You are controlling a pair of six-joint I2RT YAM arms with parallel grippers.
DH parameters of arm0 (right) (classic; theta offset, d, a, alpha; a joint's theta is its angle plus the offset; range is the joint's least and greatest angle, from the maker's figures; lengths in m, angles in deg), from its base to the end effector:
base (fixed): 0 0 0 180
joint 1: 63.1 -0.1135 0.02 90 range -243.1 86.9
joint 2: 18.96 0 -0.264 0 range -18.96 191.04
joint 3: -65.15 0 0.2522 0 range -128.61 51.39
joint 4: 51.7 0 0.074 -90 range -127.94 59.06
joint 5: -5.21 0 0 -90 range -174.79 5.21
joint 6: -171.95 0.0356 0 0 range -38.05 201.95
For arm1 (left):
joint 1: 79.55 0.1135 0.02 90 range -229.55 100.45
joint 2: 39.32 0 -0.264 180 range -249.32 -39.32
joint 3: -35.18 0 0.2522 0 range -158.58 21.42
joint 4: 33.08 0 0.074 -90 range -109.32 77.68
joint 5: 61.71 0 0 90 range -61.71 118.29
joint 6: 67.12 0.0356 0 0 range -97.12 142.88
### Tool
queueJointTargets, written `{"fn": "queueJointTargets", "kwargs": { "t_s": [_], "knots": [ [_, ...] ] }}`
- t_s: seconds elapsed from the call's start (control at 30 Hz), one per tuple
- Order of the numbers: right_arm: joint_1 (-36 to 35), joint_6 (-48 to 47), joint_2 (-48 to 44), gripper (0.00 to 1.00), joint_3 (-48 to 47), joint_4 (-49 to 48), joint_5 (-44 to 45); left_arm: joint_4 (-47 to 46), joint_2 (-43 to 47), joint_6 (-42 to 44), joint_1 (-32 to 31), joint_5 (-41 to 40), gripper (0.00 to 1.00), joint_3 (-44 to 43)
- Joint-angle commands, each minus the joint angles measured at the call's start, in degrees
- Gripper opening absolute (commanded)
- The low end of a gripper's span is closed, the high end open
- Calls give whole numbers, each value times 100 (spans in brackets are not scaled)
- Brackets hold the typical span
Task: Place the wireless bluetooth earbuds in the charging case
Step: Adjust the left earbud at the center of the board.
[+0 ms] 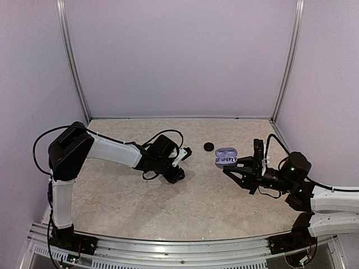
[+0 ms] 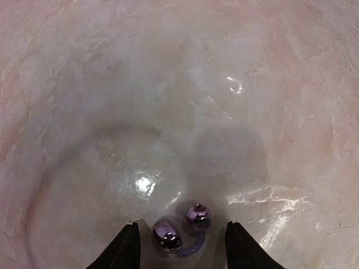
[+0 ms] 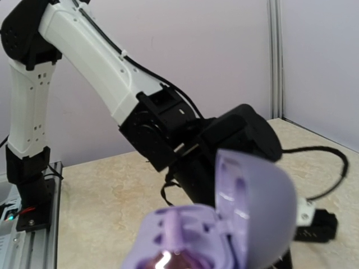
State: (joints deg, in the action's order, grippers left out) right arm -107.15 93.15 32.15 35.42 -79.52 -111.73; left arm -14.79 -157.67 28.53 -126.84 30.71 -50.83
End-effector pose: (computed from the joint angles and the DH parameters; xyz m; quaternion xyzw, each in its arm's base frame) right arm 0.1283 0.1466 0.2389 -0.3498 0.5724 0.4738 0.5706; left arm 0.2892 -0.3155 0.1262 0.4260 0.8395 -0.1383 0.3077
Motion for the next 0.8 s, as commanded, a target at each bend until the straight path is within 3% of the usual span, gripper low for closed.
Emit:
{"fn": "queueJointTargets", "kwargs": {
  "t_s": [0.0, 0.13, 0.37, 0.47, 0.6, 0.77],
  "knots": [
    [69, -38, -58, 0, 49, -9, -7, 173, -359, -54, -223, 243, 53, -445],
    [69, -60, -114, 0, 41, 65, -2, 18, -317, -211, -166, 327, 53, -364],
    [65, -53, -120, 0, 84, 21, 15, -1445, 608, -908, -57, 195, 60, 951],
    [70, -40, -102, 0, 89, -8, -6, -1635, 732, -650, -59, 407, 62, 1176],
    [65, -71, -148, 0, 94, 50, 3, -2189, 723, -148, 173, 1418, 64, 1573],
    [73, -82, -202, 0, 102, 93, 26, -2672, 770, 201, 456, 1637, 63, 1744]
  ]
}}
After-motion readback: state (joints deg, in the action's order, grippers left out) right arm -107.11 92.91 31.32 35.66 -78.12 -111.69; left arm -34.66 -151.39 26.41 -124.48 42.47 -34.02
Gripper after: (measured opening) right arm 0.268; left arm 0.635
